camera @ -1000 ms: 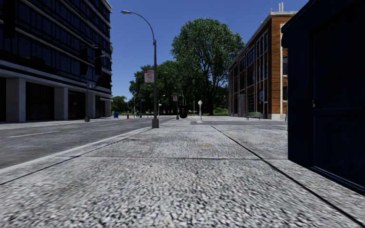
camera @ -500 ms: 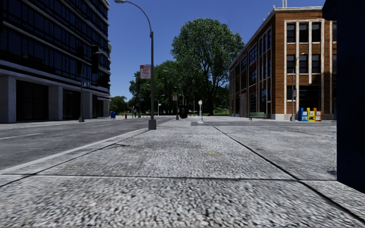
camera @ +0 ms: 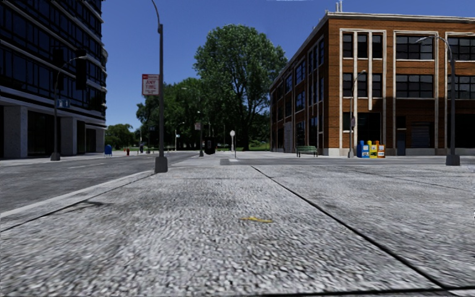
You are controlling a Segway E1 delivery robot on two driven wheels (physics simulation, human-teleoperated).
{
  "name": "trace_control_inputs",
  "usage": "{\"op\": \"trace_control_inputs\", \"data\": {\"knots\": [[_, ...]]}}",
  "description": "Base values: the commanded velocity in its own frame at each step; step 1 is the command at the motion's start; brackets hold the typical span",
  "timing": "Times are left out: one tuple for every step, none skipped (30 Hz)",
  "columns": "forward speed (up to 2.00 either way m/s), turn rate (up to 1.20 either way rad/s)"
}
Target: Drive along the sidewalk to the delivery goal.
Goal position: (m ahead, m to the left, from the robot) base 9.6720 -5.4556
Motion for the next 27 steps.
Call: {"op": "trace_control_inputs", "data": {"knots": [[2.0,-0.52],[2.0,-0.52],[2.0,-0.52],[2.0,-0.52],[2.0,-0.52],[2.0,-0.52],[2.0,-0.52],[2.0,-0.52],[2.0,-0.52],[2.0,-0.52],[2.0,-0.52],[2.0,-0.53],[2.0,-0.53],[2.0,-0.53],[2.0,-0.53],[2.0,-0.53],[2.0,-0.53],[2.0,-0.53],[2.0,-0.53],[2.0,-0.53],[2.0,-0.53],[2.0,-0.53],[2.0,-0.53],[2.0,-0.55],[2.0,-0.56],[2.0,-0.56],[2.0,-0.56]]}}
